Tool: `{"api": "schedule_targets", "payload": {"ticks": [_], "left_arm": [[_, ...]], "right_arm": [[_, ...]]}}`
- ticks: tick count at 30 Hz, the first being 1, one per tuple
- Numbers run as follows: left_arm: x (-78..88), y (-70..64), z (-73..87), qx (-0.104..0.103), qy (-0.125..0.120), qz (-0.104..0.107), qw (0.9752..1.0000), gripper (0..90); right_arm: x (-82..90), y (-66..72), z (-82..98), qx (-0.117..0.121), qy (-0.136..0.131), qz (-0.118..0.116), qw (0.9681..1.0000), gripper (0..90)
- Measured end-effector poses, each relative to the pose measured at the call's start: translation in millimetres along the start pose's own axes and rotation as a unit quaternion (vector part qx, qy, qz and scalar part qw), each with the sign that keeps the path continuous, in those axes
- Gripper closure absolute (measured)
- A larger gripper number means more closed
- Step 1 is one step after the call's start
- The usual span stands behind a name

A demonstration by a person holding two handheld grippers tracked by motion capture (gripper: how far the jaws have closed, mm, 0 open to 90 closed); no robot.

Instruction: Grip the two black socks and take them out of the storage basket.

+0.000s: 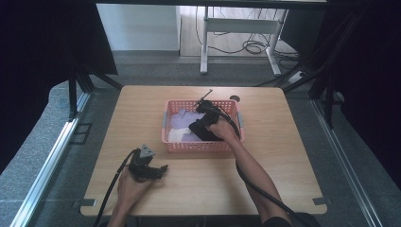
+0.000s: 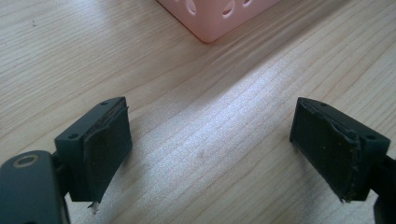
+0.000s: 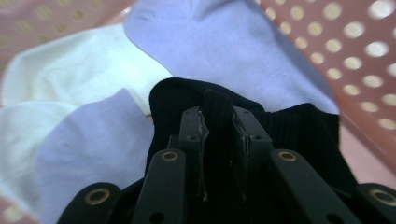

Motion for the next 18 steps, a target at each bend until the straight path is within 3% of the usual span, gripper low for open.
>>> {"api": "schedule_targets", "payload": {"ticks": [3, 7, 18], "left_arm": [[0.1, 0.2, 0.0, -0.001, 0.001, 0.0, 1.0, 12.3], [0.1, 0.2, 0.0, -0.001, 0.001, 0.0, 1.0, 12.3], [-0.1, 0.2, -0.1, -0.001, -0.001, -0.001, 1.0, 12.3]], "right_arm": [[9.0, -0.8, -3.2, -0.007, -0.013, -0.004, 0.9999, 78.5], [36.3, -7.0, -10.2, -0.021, -0.044, -0.016, 0.9987, 78.7], [86.9, -11.3, -24.1, -0.023, -0.084, -0.018, 0.996, 81.1]]}}
Point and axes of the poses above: each handheld gripper's, and its own axes: x roughly backward along the jaws, z roughly out of its underside, y roughly to its left, the point moved 3 cm from there along -x, roughly forward along the jaws, and after that the axes turned 12 degrees about -y, right-handed, at the moved point
